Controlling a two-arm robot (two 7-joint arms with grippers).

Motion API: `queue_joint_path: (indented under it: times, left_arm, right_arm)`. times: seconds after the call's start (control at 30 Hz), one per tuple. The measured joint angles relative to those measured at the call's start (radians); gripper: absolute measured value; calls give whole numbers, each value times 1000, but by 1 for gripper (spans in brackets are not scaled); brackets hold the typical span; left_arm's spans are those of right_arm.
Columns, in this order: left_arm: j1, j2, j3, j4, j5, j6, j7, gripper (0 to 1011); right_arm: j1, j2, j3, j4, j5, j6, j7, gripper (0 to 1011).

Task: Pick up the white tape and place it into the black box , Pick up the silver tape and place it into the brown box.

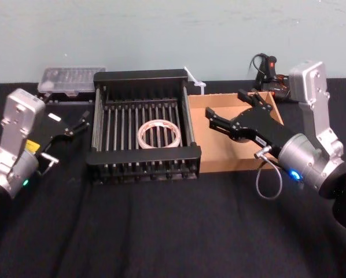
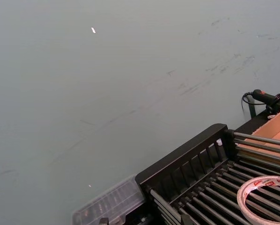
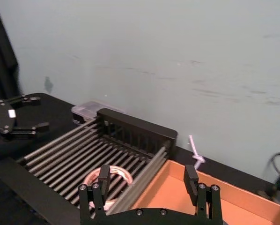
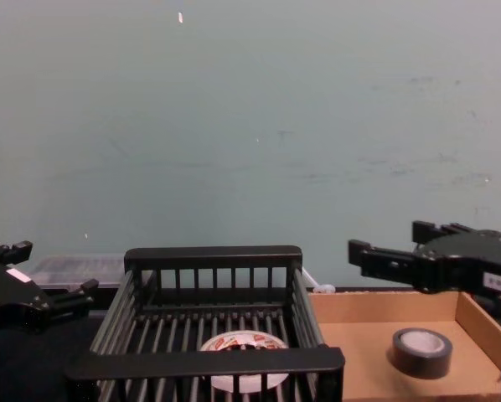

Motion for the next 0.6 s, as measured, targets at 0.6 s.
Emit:
queue_joint_path:
  times: [0.6]
  left_arm:
    - [0, 0, 0, 0, 0, 0, 0, 1001]
  right_arm:
    - [-106, -58, 48, 11, -125, -99, -129, 1002]
